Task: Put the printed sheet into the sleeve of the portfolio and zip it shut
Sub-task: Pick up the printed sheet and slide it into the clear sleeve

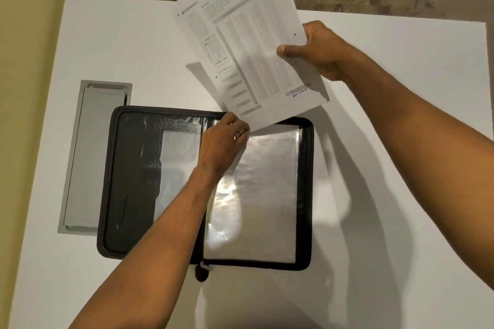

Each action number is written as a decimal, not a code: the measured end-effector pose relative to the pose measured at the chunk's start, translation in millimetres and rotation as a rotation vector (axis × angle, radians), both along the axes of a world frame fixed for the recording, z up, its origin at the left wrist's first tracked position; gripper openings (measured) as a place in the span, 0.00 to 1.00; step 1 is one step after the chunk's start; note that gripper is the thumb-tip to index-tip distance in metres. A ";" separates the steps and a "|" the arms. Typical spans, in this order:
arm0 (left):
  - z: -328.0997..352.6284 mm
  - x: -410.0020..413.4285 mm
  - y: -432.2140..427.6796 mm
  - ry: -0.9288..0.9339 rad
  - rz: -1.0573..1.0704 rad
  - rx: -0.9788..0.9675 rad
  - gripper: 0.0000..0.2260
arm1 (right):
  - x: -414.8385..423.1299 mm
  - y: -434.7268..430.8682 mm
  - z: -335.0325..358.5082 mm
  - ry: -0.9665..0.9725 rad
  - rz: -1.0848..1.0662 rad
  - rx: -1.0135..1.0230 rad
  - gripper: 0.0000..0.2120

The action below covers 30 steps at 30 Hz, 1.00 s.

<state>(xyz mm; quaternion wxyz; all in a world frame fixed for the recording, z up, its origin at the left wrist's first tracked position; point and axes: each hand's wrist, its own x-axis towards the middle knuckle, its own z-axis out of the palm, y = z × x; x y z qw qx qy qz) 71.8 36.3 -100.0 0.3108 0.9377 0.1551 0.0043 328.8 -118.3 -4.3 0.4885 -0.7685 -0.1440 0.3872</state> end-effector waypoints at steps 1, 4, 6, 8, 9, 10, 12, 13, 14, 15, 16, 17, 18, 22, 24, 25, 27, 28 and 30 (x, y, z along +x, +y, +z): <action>0.7 0.7 0.1 -0.001 -0.005 -0.006 0.02 | -2.6 1.7 -1.9 0.005 0.020 -0.007 0.14; 2.8 1.9 -1.0 0.006 -0.006 -0.028 0.03 | -13.8 7.0 -11.1 0.015 0.028 -0.012 0.14; 4.1 2.8 -2.7 -0.008 -0.007 -0.043 0.03 | -21.7 9.1 -20.3 0.007 0.002 -0.015 0.14; 5.2 3.8 -5.5 -0.016 -0.021 -0.046 0.03 | -28.2 8.9 -30.0 0.010 -0.025 -0.020 0.14; 5.5 4.5 -8.4 -0.012 -0.034 -0.046 0.03 | -30.7 6.6 -34.6 0.024 -0.043 -0.017 0.14; 5.8 4.8 -11.0 -0.004 -0.043 -0.048 0.03 | -32.8 5.3 -39.5 0.046 -0.062 -0.008 0.15; 7.3 7.6 -18.8 0.016 -0.054 -0.072 0.04 | -34.5 -0.3 -47.5 0.080 -0.103 0.010 0.17; 8.6 9.3 -22.8 0.025 -0.055 -0.085 0.05 | -34.8 -2.2 -51.0 0.093 -0.117 0.015 0.19; 9.8 11.4 -27.3 0.030 -0.057 -0.097 0.06 | -34.9 -3.3 -54.1 0.107 -0.127 0.019 0.19; 11.1 14.1 -32.5 0.029 -0.060 -0.108 0.08 | -35.1 -4.2 -56.6 0.123 -0.135 0.023 0.20; 12.2 17.1 -38.1 0.030 -0.063 -0.119 0.09 | -35.6 -4.6 -59.0 0.140 -0.140 0.029 0.20; 13.3 20.5 -44.0 0.033 -0.067 -0.126 0.09 | -36.0 -4.5 -61.3 0.153 -0.144 0.035 0.20; 14.2 24.0 -50.3 0.040 -0.077 -0.127 0.08 | -36.2 -4.3 -63.7 0.164 -0.150 0.043 0.20; 18.9 35.4 -74.4 0.056 -0.119 -0.102 0.08 | -37.2 -0.1 -72.9 0.224 -0.197 0.075 0.20; 19.9 38.4 -82.3 0.070 -0.112 -0.096 0.09 | -38.3 3.2 -77.2 0.247 -0.198 0.076 0.19; 20.0 39.2 -85.5 0.081 -0.106 -0.094 0.10 | -38.8 4.7 -79.6 0.258 -0.199 0.075 0.17; 18.6 39.8 -90.8 0.094 -0.100 -0.086 0.11 | -39.1 7.0 -85.3 0.287 -0.210 0.084 0.12; 17.9 40.1 -92.5 0.097 -0.098 -0.075 0.11 | -38.9 7.7 -88.1 0.304 -0.216 0.091 0.10; 16.9 40.4 -95.0 0.090 -0.095 -0.049 0.12 | -38.9 8.6 -91.9 0.325 -0.224 0.100 0.11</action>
